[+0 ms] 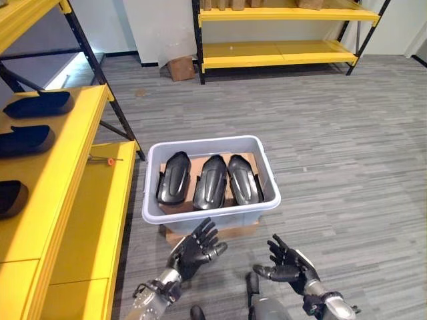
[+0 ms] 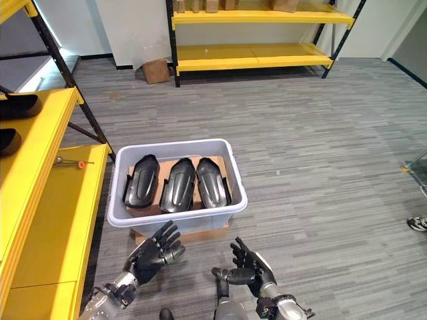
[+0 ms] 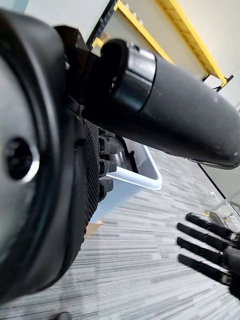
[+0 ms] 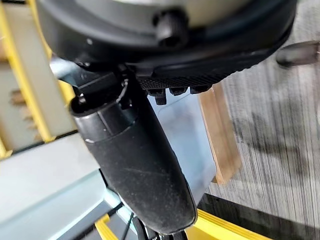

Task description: Move parts from the plastic box to the shelf.

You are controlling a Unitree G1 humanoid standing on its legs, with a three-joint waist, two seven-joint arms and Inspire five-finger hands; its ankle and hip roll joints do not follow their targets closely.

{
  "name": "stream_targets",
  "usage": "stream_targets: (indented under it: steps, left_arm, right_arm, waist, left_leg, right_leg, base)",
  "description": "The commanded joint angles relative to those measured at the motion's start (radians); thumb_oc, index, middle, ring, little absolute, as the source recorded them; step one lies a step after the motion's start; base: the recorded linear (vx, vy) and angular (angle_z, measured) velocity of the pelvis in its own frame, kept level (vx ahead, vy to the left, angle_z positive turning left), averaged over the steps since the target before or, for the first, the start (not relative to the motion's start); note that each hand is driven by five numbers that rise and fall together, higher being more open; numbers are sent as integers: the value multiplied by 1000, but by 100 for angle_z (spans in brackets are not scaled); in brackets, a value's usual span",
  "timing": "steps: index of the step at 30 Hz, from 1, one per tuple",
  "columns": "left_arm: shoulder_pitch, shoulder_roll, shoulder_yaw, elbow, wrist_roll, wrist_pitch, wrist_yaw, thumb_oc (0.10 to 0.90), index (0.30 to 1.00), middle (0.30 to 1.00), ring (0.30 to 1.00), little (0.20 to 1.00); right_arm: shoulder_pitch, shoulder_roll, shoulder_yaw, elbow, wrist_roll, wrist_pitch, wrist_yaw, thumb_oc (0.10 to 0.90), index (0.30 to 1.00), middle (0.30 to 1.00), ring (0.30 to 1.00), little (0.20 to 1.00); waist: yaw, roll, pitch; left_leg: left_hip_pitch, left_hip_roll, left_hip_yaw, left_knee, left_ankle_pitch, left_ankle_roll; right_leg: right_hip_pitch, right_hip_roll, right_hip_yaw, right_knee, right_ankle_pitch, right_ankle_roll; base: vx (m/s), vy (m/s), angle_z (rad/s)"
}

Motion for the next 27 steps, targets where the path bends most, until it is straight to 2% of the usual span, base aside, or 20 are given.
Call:
stream_targets:
  steps: [1, 4, 6, 11, 13, 14, 15, 17, 19, 22, 26, 27]
  left_arm:
    - [-70, -5, 12, -130, -43, -61, -72, 900, 1000, 1000, 1000, 1000]
    - [-69, -11, 13, -125, -25, -68, -30, 900, 1000, 1000, 1000, 1000]
    - [-80, -21, 20, -101, -55, -51, 3, 900, 1000, 1000, 1000, 1000]
    - [-86, -42, 24, -77, -66, -78, 3, 900, 1000, 1000, 1000, 1000]
    - [-74, -51, 26, -91, -41, -71, 40, 900, 1000, 1000, 1000, 1000]
    - [-62, -50, 30, -89, -23, -67, 61, 900, 1000, 1000, 1000, 1000]
    - [-61, -49, 32, -87, -20, -68, 63, 900, 1000, 1000, 1000, 1000]
    - [-51, -39, 38, -75, -12, -88, 69, 900, 1000, 1000, 1000, 1000]
    - [-41, -31, 43, -76, -29, -99, 55, 900, 1000, 1000, 1000, 1000]
    - [-22, -23, 57, -91, -57, -110, 55, 900, 1000, 1000, 1000, 1000]
    - [-15, -30, 79, -93, -77, -126, 101, 900, 1000, 1000, 1000, 1000]
    - [-20, -33, 96, -87, -56, -178, 172, 900, 1000, 1000, 1000, 1000]
  right_arm:
    - [-79, -14, -14, -102, -20, -71, 24, 900, 1000, 1000, 1000, 1000]
    - [-95, -25, -4, -95, -25, -56, 6, 900, 1000, 1000, 1000, 1000]
    - [-112, -36, 5, -83, -19, -60, 14, 900, 1000, 1000, 1000, 1000]
    - [-104, -52, 3, -102, -41, -57, 15, 900, 1000, 1000, 1000, 1000]
    - [-90, -62, -4, -102, -66, -70, 18, 900, 1000, 1000, 1000, 1000]
    - [-83, -69, -7, -100, -60, -71, 30, 900, 1000, 1000, 1000, 1000]
    - [-83, -70, -7, -100, -58, -71, 35, 900, 1000, 1000, 1000, 1000]
    - [-82, -78, -10, -108, -48, -68, 61, 900, 1000, 1000, 1000, 1000]
    - [-67, -90, -23, -131, -35, -69, 72, 900, 1000, 1000, 1000, 1000]
    - [-49, -113, -35, -152, -35, -82, 72, 900, 1000, 1000, 1000, 1000]
    - [-56, -128, -34, -150, -37, -99, 72, 900, 1000, 1000, 1000, 1000]
    - [-52, -132, -35, -163, -46, -109, 59, 900, 1000, 1000, 1000, 1000]
  waist:
    - [0, -21, -55]
    - [5, -17, -61]
    - [10, -18, -59]
    - [4, -21, -53]
    - [14, -23, -40]
    - [25, -22, -27]
    - [25, -22, -28]
    - [30, -18, -20]
    - [34, -8, -10]
    - [56, -2, 3]
    - [71, -6, 3]
    - [73, -8, 0]
  left_leg:
    - [63, -29, 68, 66, -126, 26]
    - [51, -13, 50, 95, -131, 16]
    - [11, 9, 20, 173, -118, 4]
    - [-49, 32, -1, 358, -88, -13]
    - [-129, 26, -43, 491, -40, -20]
    - [-174, 15, -77, 494, -16, -15]
    - [-180, 12, -80, 485, -12, -14]
    - [-177, 7, -80, 386, -6, -15]
    - [-204, 33, -78, 251, 78, -48]
    - [-256, 66, -110, 137, 161, -78]
    - [-251, 69, -113, 104, 127, -71]
    - [-240, 70, -104, 97, 106, -67]
  right_leg:
    - [-40, 3, 15, 68, -45, -23]
    - [-25, 23, 28, 91, -86, -49]
    - [-20, 44, 49, 122, -119, -78]
    - [-14, 68, 62, 152, -163, -123]
    - [2, 82, 72, 150, -171, -147]
    - [17, 92, 94, 146, -173, -150]
    - [17, 92, 97, 145, -174, -150]
    - [30, 95, 104, 145, -183, -140]
    - [63, 103, 98, 123, -190, -136]
    - [122, 102, 99, 93, -202, -126]
    - [150, 82, 93, 80, -209, -117]
    - [149, 70, 75, 86, -214, -113]
  base:
    - [278, -211, -21]
    - [238, -238, -15]
    - [250, -324, -9]
    - [107, -164, -12]
    - [113, -152, 3]
    - [108, -98, -15]
    - [119, 11, -19]
    - [105, 83, -25]
    - [102, 117, -11]
    - [127, 127, 12]
    - [93, 100, -27]
    - [155, 176, -35]
